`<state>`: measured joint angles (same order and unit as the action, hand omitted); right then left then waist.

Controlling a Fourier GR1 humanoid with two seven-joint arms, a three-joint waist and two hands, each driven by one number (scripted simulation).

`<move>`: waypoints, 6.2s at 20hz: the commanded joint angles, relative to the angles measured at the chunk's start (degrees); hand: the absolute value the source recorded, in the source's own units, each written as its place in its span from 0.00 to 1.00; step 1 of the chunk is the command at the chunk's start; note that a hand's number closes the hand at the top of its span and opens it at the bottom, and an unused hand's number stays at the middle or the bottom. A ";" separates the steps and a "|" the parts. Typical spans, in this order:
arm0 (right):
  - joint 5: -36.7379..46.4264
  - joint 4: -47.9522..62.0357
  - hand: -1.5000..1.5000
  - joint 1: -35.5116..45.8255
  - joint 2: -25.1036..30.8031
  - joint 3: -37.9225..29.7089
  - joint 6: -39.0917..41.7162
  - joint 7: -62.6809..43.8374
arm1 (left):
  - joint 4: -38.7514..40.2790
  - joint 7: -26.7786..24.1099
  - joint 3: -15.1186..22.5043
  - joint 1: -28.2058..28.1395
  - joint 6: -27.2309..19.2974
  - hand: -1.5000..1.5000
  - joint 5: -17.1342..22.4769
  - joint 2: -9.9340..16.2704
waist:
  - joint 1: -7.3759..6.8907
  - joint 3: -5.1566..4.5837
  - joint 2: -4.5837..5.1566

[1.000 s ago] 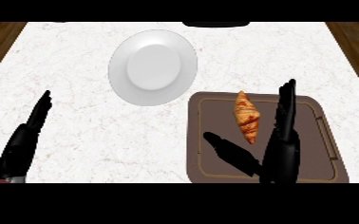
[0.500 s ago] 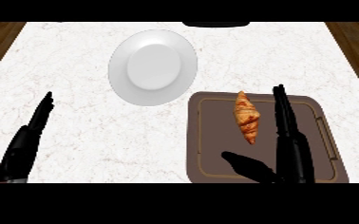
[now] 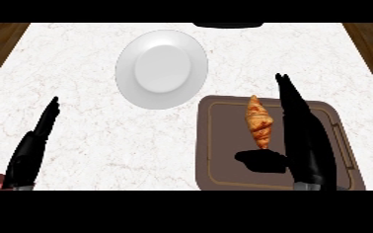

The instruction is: Pick the croissant from the tray and place it in the plate

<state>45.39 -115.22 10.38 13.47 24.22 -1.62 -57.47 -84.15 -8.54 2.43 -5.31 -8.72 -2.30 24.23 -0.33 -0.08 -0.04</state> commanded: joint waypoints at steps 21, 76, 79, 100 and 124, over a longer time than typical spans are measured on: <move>-8.06 18.72 0.00 4.53 -2.55 -6.59 18.93 2.86 | -5.53 5.77 -3.14 -0.29 3.58 0.50 -3.26 -2.57 | 0.18 0.09 0.00; -3.56 59.02 1.00 40.99 5.66 -25.16 -1.98 65.84 | -1.30 2.47 -10.24 2.16 8.45 0.50 -9.59 -7.65 | 0.84 0.06 -0.42; -5.55 53.10 1.00 41.20 4.30 -24.22 3.56 62.33 | -3.65 5.29 -9.06 2.48 8.49 0.50 -10.02 -8.64 | 0.79 0.07 -0.37; -7.87 79.58 1.00 60.67 -13.41 -15.81 -2.15 49.60 | -2.79 2.68 -9.64 3.46 10.72 0.50 -10.90 -8.43 | -2.14 0.05 0.57; -38.78 90.25 0.00 59.03 -13.47 -11.57 -25.94 55.49 | -1.49 2.09 -6.61 5.20 10.45 0.50 -12.81 -11.38 | -5.95 0.09 1.39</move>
<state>11.37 -23.84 70.14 0.01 14.68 -21.78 -4.07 -85.22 -6.05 -5.10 1.15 2.52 -14.25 13.88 -6.24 -0.01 1.40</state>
